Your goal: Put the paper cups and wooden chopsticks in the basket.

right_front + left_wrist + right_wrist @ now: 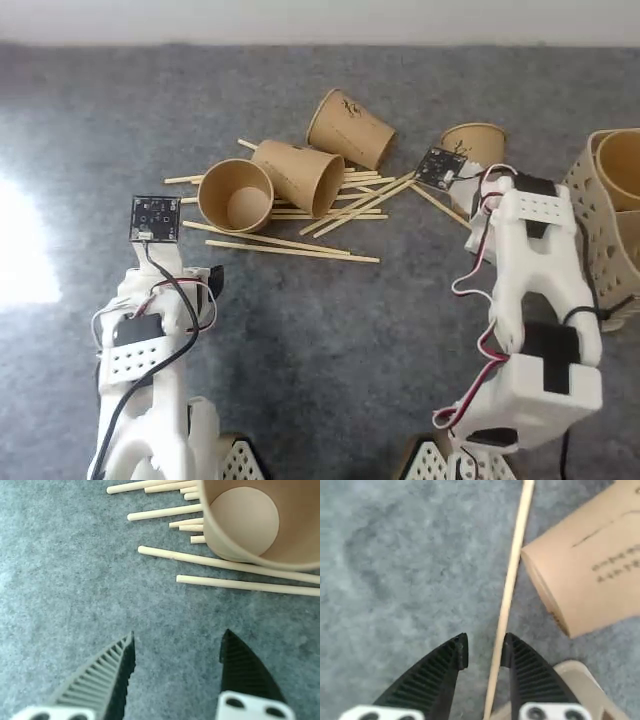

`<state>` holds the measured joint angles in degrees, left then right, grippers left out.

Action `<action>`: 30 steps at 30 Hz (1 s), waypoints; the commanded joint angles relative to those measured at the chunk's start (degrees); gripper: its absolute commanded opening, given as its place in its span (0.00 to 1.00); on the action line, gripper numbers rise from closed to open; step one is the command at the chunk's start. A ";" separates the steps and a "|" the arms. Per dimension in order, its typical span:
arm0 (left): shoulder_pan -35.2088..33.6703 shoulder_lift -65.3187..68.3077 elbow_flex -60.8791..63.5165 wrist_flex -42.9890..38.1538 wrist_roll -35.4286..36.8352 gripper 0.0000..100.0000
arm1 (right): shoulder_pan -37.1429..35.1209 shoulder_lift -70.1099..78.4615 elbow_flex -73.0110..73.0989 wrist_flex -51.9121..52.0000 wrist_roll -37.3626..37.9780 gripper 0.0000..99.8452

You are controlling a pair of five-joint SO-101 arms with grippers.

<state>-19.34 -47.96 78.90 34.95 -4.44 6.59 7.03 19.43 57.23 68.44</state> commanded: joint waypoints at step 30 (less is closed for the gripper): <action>0.26 -0.44 -0.31 -1.14 0.26 0.26 | 4.88 12.18 -5.19 -6.81 -1.49 0.09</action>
<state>-19.34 -47.96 78.90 34.95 -4.44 10.29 18.37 17.05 50.90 67.74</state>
